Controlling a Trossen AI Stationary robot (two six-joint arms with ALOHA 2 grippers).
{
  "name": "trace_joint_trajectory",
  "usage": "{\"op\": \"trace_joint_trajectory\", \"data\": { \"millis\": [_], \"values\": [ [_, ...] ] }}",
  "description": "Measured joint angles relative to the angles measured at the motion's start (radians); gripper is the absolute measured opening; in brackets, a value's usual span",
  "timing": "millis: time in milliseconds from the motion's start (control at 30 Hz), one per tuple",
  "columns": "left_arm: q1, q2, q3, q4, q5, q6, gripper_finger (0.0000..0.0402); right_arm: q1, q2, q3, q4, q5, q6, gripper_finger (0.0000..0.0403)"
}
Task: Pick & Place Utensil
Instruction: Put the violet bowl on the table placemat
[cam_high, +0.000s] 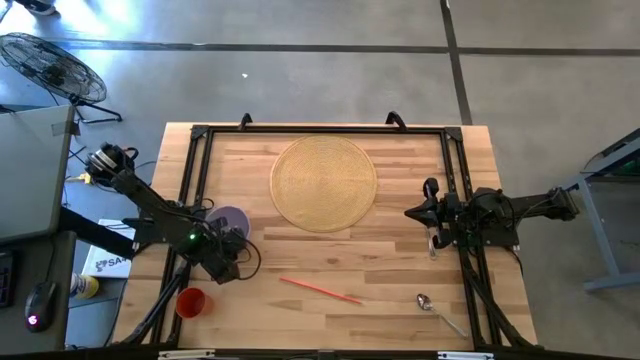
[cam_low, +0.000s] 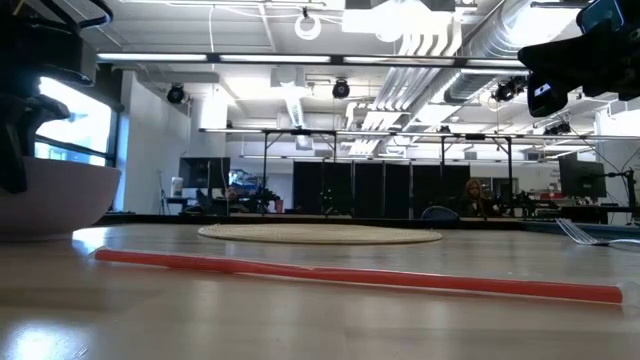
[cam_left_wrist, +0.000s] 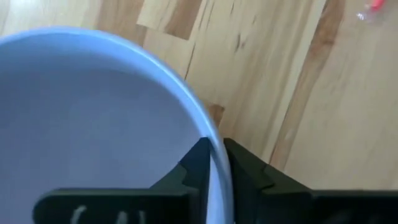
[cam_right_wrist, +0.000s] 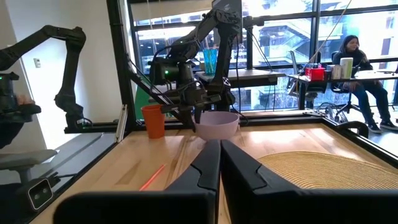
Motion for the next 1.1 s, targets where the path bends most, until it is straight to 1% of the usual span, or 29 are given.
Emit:
{"op": "trace_joint_trajectory", "data": {
  "millis": [133,367,533,767,833,933,1033,1100],
  "values": [
    [0.0,-0.001,0.002,0.001,-0.001,0.01,0.0007,0.0,0.0,0.0,0.0,0.0,0.0,0.0003],
    [0.0,-0.001,0.002,0.005,-0.004,0.044,0.0013,0.0,0.0,0.0,0.0,0.0,0.0,0.0003],
    [0.001,-0.001,0.011,0.005,-0.012,0.095,0.0005,0.0,0.0,0.0,0.0,0.0,0.0,0.0006],
    [0.002,-0.001,0.087,0.003,-0.084,0.216,0.0005,0.0,0.0,0.0,0.0,0.0,0.0,0.0005],
    [0.025,-0.001,0.106,0.006,-0.091,0.256,0.0005,0.0,0.0,0.0,0.0,0.0,0.0,0.0005],
    [0.089,0.0,0.123,0.007,-0.091,0.325,0.0005,0.0,0.0,0.0,0.0,0.0,0.0,0.0007],
    [0.176,0.0,0.139,0.022,-0.088,0.43,0.0005,0.0,0.0,0.0,0.0,0.0,0.0,0.0007],
    [0.245,0.0,0.149,0.065,-0.07,0.524,0.0005,0.0,0.0,0.0,0.0,0.0,0.0,0.0008]
  ]
}}
